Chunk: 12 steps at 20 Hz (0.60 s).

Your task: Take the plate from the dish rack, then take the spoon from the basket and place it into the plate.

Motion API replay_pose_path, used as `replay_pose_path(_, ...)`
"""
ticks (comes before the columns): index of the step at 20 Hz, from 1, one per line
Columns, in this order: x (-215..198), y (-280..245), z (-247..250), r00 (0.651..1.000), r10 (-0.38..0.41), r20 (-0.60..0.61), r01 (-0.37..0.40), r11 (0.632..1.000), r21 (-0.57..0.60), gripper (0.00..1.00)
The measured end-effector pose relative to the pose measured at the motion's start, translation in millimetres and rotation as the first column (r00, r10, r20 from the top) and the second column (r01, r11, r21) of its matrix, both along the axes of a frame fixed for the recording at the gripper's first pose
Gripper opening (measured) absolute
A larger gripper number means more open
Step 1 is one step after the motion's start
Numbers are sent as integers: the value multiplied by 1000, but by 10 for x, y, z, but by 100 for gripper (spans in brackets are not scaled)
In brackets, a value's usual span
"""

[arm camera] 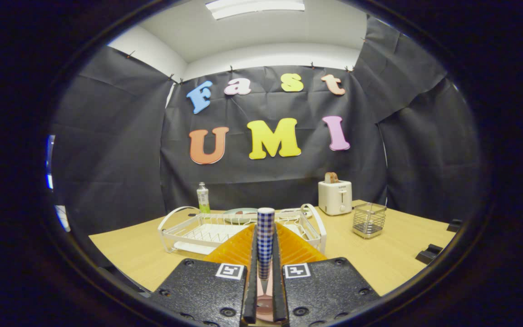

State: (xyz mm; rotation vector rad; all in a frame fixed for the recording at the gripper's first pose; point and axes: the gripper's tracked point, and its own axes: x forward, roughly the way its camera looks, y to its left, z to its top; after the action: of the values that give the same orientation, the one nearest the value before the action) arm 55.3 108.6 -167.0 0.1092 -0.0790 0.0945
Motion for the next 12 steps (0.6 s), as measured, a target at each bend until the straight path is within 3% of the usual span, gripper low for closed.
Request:
replay_pose_path(9, -33, -288, -48, 998, -43, -35, 43, 999, -3, 22)
replay_pose_path(11, -77, -381, 4, 998, -58, -36, 58, 998, -3, 30)
replay_pose_path(12, -97, -418, 32, 997, -66, -35, 66, 998, -5, 40)
